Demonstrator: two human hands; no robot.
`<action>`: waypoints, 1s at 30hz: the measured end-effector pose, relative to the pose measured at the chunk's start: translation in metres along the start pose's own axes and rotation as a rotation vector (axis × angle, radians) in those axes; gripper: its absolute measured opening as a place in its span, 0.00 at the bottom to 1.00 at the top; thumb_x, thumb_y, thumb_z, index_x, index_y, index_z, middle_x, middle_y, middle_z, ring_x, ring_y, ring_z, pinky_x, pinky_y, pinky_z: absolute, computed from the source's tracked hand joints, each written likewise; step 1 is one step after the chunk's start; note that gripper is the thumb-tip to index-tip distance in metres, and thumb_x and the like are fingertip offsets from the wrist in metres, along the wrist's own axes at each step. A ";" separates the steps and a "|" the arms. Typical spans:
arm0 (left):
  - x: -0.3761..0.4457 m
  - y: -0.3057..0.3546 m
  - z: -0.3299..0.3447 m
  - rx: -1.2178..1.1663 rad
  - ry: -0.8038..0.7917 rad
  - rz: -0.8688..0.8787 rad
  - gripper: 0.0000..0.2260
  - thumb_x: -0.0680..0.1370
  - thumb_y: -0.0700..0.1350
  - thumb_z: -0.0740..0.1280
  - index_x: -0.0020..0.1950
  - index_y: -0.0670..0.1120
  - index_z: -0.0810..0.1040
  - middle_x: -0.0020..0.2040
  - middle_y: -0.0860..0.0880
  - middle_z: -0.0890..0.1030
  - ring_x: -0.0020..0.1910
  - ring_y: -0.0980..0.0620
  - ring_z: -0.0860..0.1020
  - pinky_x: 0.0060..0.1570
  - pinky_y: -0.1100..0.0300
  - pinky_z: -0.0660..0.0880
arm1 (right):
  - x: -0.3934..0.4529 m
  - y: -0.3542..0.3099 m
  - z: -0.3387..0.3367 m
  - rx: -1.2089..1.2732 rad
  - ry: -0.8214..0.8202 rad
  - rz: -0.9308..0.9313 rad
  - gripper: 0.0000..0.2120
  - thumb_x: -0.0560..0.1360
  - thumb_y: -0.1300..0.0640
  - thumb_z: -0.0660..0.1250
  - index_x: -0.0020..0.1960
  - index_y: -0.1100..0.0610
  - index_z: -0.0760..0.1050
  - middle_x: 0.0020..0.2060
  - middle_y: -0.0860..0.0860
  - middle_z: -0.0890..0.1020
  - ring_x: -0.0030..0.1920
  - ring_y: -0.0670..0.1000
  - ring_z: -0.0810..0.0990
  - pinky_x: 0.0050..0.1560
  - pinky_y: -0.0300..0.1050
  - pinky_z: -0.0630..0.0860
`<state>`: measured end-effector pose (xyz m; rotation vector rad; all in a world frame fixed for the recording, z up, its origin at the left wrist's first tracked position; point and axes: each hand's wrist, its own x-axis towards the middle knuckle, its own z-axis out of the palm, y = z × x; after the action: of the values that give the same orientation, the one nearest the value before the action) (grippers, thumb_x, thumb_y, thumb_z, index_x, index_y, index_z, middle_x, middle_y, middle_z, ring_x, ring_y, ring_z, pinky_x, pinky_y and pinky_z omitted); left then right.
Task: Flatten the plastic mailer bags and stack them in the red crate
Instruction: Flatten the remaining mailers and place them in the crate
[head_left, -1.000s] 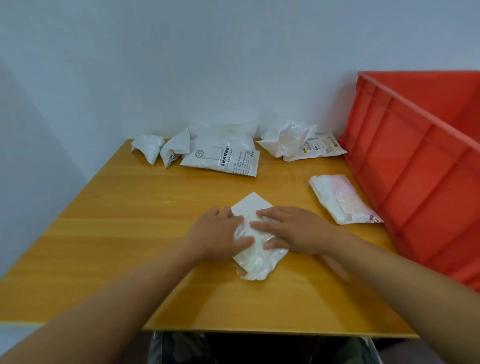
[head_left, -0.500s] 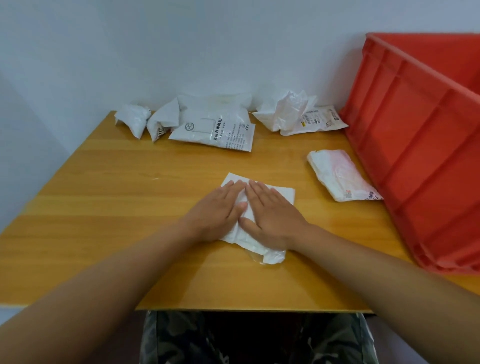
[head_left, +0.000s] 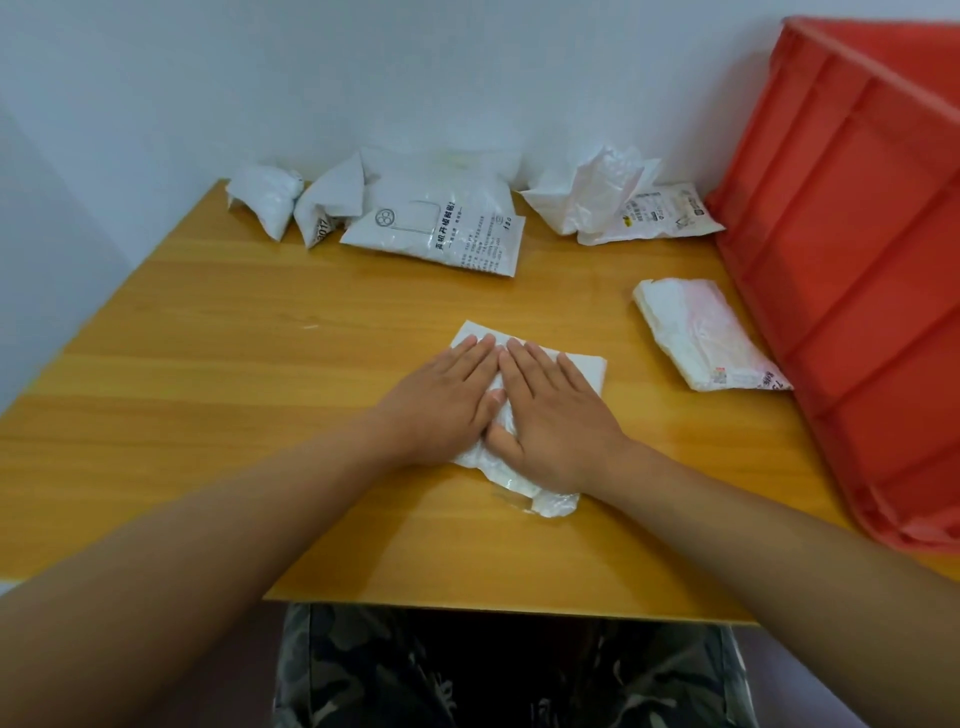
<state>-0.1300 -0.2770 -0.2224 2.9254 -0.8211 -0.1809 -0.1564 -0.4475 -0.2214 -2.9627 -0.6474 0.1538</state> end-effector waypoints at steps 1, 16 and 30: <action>-0.001 0.000 0.000 -0.005 -0.010 -0.003 0.26 0.85 0.53 0.44 0.81 0.43 0.44 0.81 0.45 0.44 0.80 0.52 0.41 0.75 0.60 0.37 | 0.000 0.000 0.001 0.005 0.000 -0.002 0.46 0.69 0.34 0.31 0.81 0.57 0.39 0.81 0.52 0.42 0.79 0.49 0.37 0.79 0.52 0.37; -0.001 0.005 -0.004 -0.004 -0.043 -0.045 0.26 0.85 0.55 0.43 0.81 0.48 0.41 0.82 0.48 0.44 0.80 0.53 0.41 0.78 0.56 0.41 | -0.008 -0.005 -0.006 0.034 0.010 0.058 0.41 0.75 0.34 0.38 0.80 0.56 0.36 0.80 0.52 0.40 0.79 0.52 0.35 0.78 0.54 0.36; -0.012 0.011 -0.008 0.085 0.364 0.067 0.19 0.75 0.36 0.65 0.64 0.50 0.76 0.68 0.43 0.74 0.61 0.40 0.76 0.51 0.49 0.74 | -0.064 0.033 -0.033 0.117 0.000 -0.211 0.30 0.75 0.44 0.56 0.76 0.51 0.66 0.78 0.44 0.61 0.77 0.45 0.59 0.68 0.45 0.69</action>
<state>-0.1449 -0.2800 -0.2124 2.8686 -0.8802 0.3888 -0.1965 -0.5072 -0.1881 -2.7612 -0.9112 0.1676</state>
